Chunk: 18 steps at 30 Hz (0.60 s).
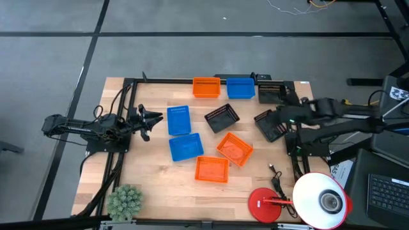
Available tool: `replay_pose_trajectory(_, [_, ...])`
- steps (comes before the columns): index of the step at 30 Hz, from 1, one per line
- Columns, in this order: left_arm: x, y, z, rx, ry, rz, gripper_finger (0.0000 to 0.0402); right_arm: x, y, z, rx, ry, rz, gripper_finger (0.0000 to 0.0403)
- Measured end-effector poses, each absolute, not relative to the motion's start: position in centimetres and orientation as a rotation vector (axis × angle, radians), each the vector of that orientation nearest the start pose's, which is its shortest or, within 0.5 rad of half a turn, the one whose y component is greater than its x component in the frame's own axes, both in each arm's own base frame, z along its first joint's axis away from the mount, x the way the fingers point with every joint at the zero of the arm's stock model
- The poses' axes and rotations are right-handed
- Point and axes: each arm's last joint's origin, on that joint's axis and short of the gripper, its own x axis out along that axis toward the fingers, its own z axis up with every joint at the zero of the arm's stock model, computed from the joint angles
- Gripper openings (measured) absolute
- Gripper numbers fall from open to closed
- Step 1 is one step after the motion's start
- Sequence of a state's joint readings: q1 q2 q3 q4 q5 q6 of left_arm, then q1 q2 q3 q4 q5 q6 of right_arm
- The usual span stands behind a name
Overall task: Stack baskets by color
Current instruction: Stack the bottom right black bin on top of the top black bin
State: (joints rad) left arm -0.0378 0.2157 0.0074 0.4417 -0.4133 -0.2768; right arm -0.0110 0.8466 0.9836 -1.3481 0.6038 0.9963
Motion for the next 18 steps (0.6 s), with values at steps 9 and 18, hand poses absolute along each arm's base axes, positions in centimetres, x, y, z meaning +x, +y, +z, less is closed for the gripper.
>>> replay_pose_trajectory(9, [10.6,0.9,19.0,-0.328,-0.283,0.376,0.0098,13.6,-4.9,28.9,0.376,1.242,-1.06,0.0059])
replay_pose_trajectory(18, [10.6,0.9,18.9,-0.327,-0.275,0.389,0.0098,16.0,-6.4,27.5,0.283,1.315,-0.998,0.0062])
